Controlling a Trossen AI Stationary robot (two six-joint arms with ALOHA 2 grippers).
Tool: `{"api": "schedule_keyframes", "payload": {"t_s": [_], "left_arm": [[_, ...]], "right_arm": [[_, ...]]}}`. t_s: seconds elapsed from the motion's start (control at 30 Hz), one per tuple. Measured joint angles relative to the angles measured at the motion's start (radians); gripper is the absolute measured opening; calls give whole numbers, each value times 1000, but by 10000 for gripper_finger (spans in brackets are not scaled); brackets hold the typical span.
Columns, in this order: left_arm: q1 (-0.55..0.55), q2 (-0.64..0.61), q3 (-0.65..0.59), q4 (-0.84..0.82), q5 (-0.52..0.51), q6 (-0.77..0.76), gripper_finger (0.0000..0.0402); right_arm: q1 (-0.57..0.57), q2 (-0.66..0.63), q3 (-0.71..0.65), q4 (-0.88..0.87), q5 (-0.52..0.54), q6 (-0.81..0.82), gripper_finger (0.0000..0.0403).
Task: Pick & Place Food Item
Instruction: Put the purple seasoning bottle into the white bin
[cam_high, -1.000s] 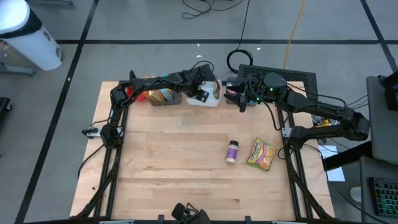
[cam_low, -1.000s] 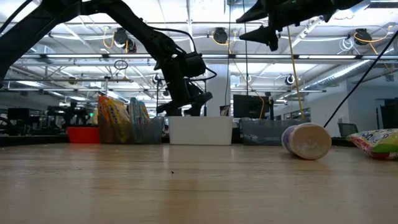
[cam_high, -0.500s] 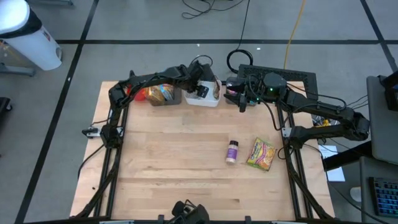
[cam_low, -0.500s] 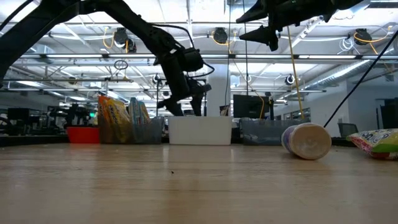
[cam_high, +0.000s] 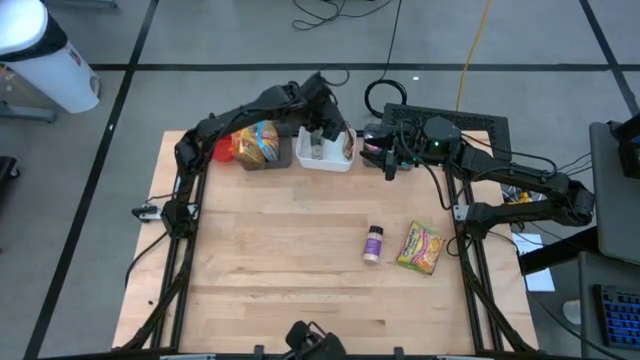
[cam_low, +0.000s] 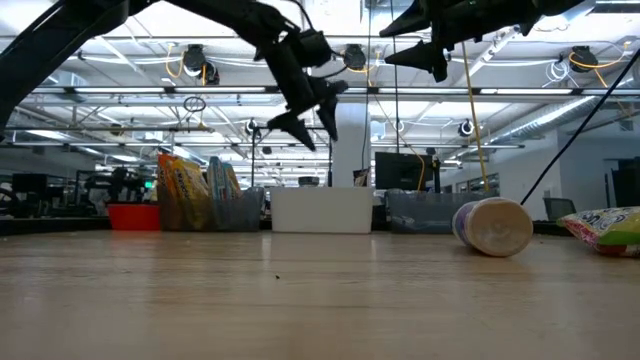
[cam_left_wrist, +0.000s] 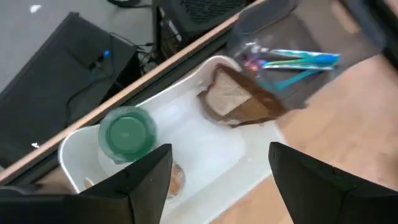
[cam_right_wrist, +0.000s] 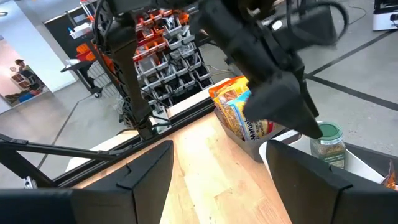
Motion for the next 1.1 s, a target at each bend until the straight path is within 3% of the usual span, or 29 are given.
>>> {"api": "schedule_keyframes", "payload": {"t_s": [0.2,0.37,0.47,0.67,0.8,0.97,1.1], "left_arm": [[-24,0,86,-38,189,-26,257],[-56,-5,156,-38,393,46,249],[-89,-31,179,-17,454,68,243],[-160,-138,180,70,408,101,232],[-212,-195,180,35,300,164,224],[-264,-210,180,-56,233,159,225],[-328,-209,180,0,213,138,223]], "right_arm": [[0,0,0,0,0,-24,249],[0,0,0,4,0,-55,249],[-3,-1,0,10,0,-56,249],[-10,-23,0,-1,0,-49,249],[-9,-38,0,-18,-1,-49,249],[-9,-42,0,-74,-4,-25,249],[-6,-42,0,-101,-8,21,249]]}}
